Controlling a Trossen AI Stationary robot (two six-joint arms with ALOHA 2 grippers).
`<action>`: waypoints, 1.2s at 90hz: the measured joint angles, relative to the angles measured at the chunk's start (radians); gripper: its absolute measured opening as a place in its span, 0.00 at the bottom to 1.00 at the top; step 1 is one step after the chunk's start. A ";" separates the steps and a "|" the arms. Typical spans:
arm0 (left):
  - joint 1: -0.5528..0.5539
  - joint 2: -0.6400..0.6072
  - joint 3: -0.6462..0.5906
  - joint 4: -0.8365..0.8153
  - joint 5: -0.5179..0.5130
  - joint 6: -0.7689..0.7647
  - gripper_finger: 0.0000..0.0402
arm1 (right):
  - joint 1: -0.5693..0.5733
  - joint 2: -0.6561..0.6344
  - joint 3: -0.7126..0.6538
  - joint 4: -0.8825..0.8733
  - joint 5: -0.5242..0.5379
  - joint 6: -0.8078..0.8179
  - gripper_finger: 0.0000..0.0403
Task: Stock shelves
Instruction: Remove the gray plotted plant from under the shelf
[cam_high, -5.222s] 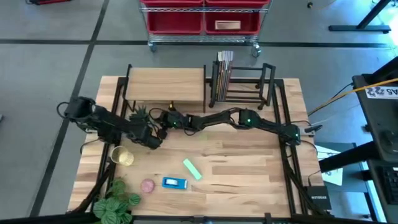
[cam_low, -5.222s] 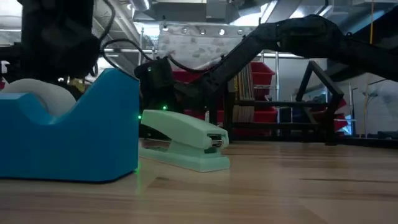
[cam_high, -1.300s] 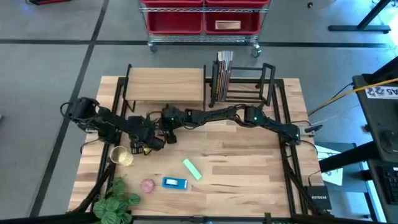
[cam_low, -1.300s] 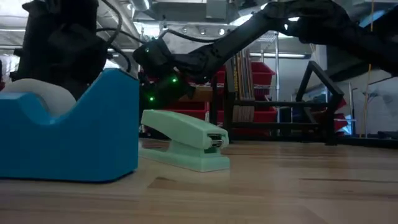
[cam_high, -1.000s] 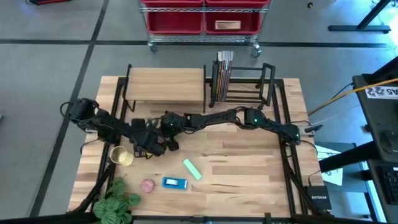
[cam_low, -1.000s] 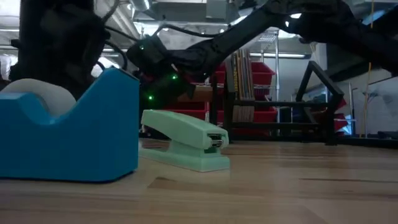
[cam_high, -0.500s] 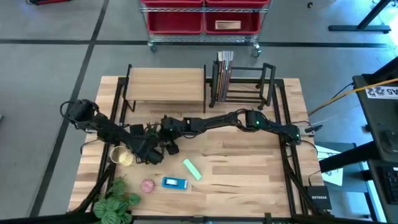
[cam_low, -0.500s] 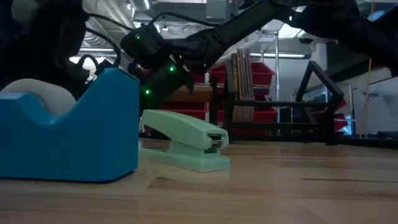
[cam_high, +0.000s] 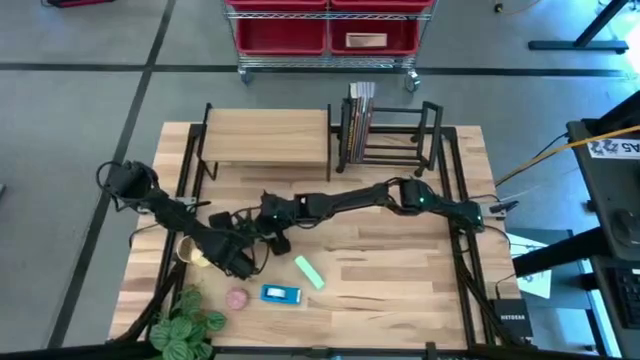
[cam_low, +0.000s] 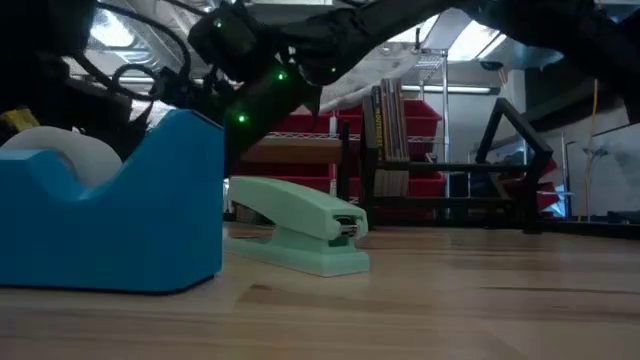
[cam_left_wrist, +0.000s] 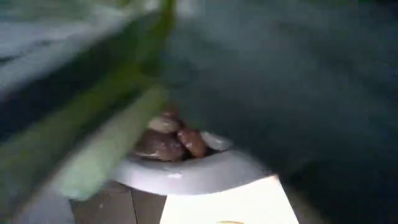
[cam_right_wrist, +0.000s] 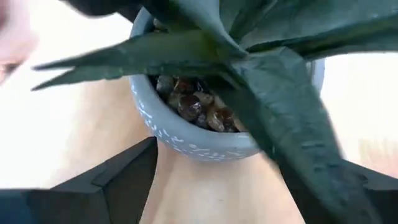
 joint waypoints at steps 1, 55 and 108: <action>-0.003 0.000 0.003 0.000 0.000 -0.005 0.63 | 0.002 -0.001 0.000 -0.005 0.000 0.000 0.76; -0.141 0.000 0.097 0.183 0.000 -0.229 0.63 | 0.145 -0.067 0.000 -0.155 0.058 0.115 0.76; -0.202 0.038 0.090 0.320 -0.091 -0.363 0.63 | 0.193 -0.102 -0.008 -0.240 0.116 0.258 0.76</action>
